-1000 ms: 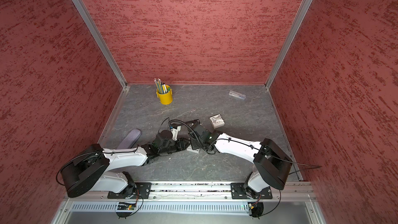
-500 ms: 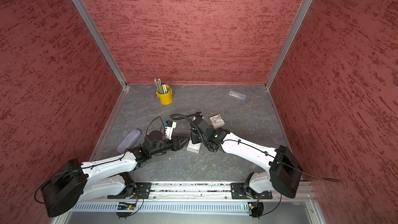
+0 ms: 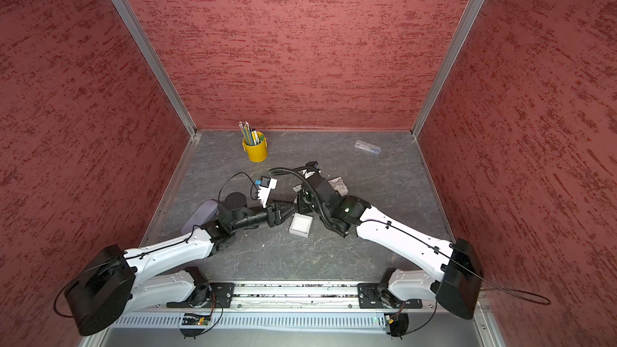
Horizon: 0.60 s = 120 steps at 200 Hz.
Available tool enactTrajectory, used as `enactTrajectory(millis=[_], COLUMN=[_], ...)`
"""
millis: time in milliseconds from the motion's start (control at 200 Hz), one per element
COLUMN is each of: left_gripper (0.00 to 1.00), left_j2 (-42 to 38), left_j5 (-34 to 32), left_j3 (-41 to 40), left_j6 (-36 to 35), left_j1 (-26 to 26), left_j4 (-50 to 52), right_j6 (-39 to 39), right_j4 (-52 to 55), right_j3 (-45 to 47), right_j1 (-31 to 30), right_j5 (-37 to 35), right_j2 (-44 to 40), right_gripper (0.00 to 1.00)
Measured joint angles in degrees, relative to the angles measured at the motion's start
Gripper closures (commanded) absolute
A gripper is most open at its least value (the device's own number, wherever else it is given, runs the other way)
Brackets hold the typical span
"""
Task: Take the necklace out of the lift-off lid jewelry box
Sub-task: Take out the inner lining from the jewelry box.
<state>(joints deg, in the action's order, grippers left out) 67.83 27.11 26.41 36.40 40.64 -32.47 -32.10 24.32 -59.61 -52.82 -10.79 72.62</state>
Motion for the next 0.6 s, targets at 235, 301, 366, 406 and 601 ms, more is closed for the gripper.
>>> enactTrajectory(millis=[235,301,366,406,601], left_gripper=[0.66,0.68,0.66,0.64,0.64], left_j2=[2.75,3.37,3.80,4.09,4.61], left_j5=[3.23,4.11,4.72,5.03,5.66], left_j3=[2.58,2.86,3.13,3.26,3.28], left_j6=[0.39,0.35,0.28,0.26,0.39], left_j1=[-1.03,-1.18,-1.22,-1.22,-1.22], left_j4=[-1.70,-2.08,-2.16,-2.27,-2.58], right_j6=[0.02,0.02,0.02,0.02,0.02], right_j4=[0.35,0.57,0.87,1.07,1.44], right_j3=[-0.02,-0.02,-0.02,-0.02,-0.02], right_j1=[0.04,0.04,0.04,0.04,0.04], right_j5=[0.00,0.00,-0.07,-0.22,-0.48], right_j2=[-0.50,-0.55,-0.63,-0.72,-1.09], right_gripper=[0.79,0.79,0.79,0.79,0.78])
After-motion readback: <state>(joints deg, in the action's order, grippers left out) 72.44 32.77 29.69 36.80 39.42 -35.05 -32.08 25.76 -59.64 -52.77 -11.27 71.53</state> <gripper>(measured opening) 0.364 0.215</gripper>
